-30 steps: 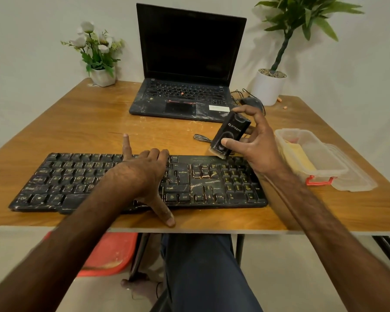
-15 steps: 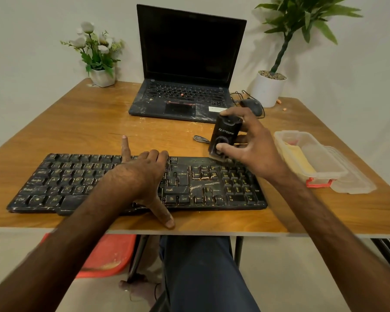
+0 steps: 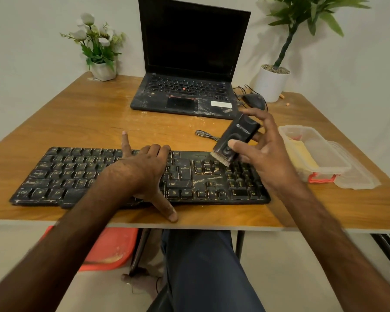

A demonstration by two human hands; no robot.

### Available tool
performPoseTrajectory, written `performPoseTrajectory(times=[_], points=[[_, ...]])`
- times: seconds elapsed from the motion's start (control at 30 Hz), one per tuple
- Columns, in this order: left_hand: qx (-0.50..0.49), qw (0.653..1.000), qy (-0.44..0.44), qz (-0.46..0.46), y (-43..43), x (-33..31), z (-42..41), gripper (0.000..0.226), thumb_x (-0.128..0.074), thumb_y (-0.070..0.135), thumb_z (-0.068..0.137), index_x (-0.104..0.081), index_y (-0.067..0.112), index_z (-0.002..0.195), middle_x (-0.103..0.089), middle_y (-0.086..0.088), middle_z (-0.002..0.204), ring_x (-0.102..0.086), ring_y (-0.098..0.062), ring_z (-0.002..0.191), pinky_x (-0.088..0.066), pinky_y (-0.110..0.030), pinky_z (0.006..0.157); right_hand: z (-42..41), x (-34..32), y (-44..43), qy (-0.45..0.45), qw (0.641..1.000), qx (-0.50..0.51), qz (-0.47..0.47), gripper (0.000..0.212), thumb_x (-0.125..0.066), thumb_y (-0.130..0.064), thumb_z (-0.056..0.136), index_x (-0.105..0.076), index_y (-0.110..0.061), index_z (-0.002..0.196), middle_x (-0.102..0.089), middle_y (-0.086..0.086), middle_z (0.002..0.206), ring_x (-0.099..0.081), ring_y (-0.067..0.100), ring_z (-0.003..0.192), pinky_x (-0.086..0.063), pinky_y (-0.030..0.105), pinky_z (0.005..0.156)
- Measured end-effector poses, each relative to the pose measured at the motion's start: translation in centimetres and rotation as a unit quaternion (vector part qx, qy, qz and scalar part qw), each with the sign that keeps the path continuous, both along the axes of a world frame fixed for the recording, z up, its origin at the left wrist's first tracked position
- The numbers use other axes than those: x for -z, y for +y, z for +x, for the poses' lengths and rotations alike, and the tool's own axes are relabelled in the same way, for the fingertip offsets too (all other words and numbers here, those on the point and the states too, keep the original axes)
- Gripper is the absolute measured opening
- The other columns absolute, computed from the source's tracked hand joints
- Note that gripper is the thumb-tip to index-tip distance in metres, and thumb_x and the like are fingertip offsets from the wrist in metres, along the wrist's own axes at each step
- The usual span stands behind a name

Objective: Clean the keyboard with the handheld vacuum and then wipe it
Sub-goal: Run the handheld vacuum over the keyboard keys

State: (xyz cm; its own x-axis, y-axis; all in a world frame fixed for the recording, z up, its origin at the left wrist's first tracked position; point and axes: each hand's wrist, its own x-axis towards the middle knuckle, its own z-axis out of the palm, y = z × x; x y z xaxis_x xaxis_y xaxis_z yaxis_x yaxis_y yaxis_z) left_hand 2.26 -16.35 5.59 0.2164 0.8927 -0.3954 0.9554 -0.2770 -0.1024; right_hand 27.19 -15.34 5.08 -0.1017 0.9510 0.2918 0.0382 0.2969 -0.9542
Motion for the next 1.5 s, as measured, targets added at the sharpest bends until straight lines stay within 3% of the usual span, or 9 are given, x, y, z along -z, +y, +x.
performPoseTrajectory(times=[0.13, 0.4, 0.5, 0.6, 0.67, 0.77, 1.1, 1.27, 1.5], points=[[0.009, 0.999, -0.035, 0.0, -0.2, 0.4, -0.6, 0.158, -0.068, 0.088, 0.046, 0.02, 0.014, 0.155, 0.008, -0.005, 0.168, 0.009, -0.024, 0.154, 0.028, -0.071, 0.104, 0.9, 0.7, -0.8, 0.189, 0.971, 0.022, -0.144, 0.056, -0.062, 0.0, 0.09, -0.044, -0.031, 0.134, -0.064, 0.013, 0.123, -0.07, 0.032, 0.1, -0.06, 0.043, 0.073], [0.055, 0.995, -0.084, 0.01, -0.4, 0.7, 1.2, 0.153, -0.054, 0.092, 0.047, 0.026, 0.018, 0.153, 0.017, -0.005, 0.167, 0.014, -0.023, 0.153, 0.026, -0.071, 0.106, 1.0, 0.9, -1.8, 0.292, 0.923, 0.007, -0.249, 0.07, -0.066, 0.001, 0.079, -0.04, -0.02, 0.141, -0.062, 0.02, 0.127, -0.069, 0.036, 0.102, -0.06, 0.044, 0.071], [0.046, 0.992, -0.115, 0.003, -0.2, 0.7, 1.7, 0.151, -0.052, 0.092, 0.046, 0.027, 0.021, 0.153, 0.012, -0.006, 0.168, 0.011, -0.024, 0.154, 0.027, -0.069, 0.107, 0.8, 1.1, -2.5, 0.167, 0.972, 0.04, -0.161, 0.065, -0.069, 0.003, 0.083, -0.046, -0.03, 0.134, -0.064, 0.014, 0.122, -0.07, 0.03, 0.102, -0.06, 0.04, 0.071], [0.048, 0.99, -0.132, 0.0, 0.0, 0.7, 2.3, 0.149, -0.06, 0.089, 0.053, 0.029, 0.023, 0.152, 0.006, -0.005, 0.168, 0.008, -0.024, 0.154, 0.027, -0.068, 0.107, 0.3, 1.2, -3.7, 0.0, 1.0, 0.011, 0.011, 0.065, -0.071, 0.005, 0.083, -0.046, -0.03, 0.131, -0.055, 0.003, 0.127, -0.066, 0.023, 0.109, -0.06, 0.037, 0.073], [0.053, 0.989, -0.136, 0.004, 0.0, 0.6, 2.8, 0.148, -0.064, 0.087, 0.056, 0.03, 0.024, 0.152, 0.003, -0.006, 0.168, 0.006, -0.025, 0.154, 0.026, -0.068, 0.108, 0.0, 1.3, -4.2, -0.128, 0.986, -0.024, 0.108, 0.062, -0.072, 0.0, 0.084, -0.047, -0.032, 0.131, -0.05, -0.01, 0.13, -0.062, 0.017, 0.113, -0.061, 0.035, 0.075], [0.053, 0.989, -0.134, 0.018, 0.1, 0.8, 3.1, 0.15, -0.067, 0.087, 0.054, 0.027, 0.023, 0.153, -0.003, -0.007, 0.168, 0.002, -0.025, 0.155, 0.026, -0.069, 0.108, -0.3, 1.5, -4.0, -0.299, 0.931, -0.015, 0.208, 0.06, -0.071, -0.01, 0.088, -0.046, -0.035, 0.135, -0.053, -0.007, 0.13, -0.056, 0.012, 0.115, -0.058, 0.032, 0.083], [0.057, 0.997, -0.056, 0.008, 0.4, -0.1, 3.9, 0.153, -0.072, 0.084, 0.05, 0.009, 0.011, 0.157, -0.006, -0.011, 0.167, -0.001, -0.027, 0.154, 0.021, -0.071, 0.109, 1.5, 0.3, -5.3, -0.162, 0.973, -0.142, 0.086, 0.059, -0.074, 0.0, 0.082, -0.051, -0.029, 0.128, -0.052, -0.013, 0.123, -0.058, 0.022, 0.115, -0.06, 0.031, 0.073], [0.054, 0.999, -0.007, 0.004, 0.5, -0.3, 4.4, 0.154, -0.071, 0.085, 0.048, 0.007, 0.009, 0.157, -0.005, -0.01, 0.166, -0.001, -0.028, 0.154, 0.019, -0.072, 0.109, 0.3, -0.5, -3.0, -0.261, 0.952, -0.062, 0.151, 0.057, -0.072, -0.004, 0.086, -0.048, -0.028, 0.131, -0.051, -0.022, 0.121, -0.056, -0.002, 0.11, -0.053, 0.013, 0.074], [0.05, 0.999, -0.011, 0.014, 0.5, 0.0, 4.3, 0.152, -0.073, 0.084, 0.049, 0.005, 0.01, 0.157, -0.008, -0.01, 0.166, -0.004, -0.028, 0.154, 0.025, -0.071, 0.106, 1.9, -0.2, -5.8, -0.27, 0.942, -0.159, 0.12, 0.055, -0.072, -0.01, 0.087, -0.049, -0.036, 0.129, -0.052, -0.014, 0.128, -0.057, 0.013, 0.117, -0.057, 0.024, 0.078]])
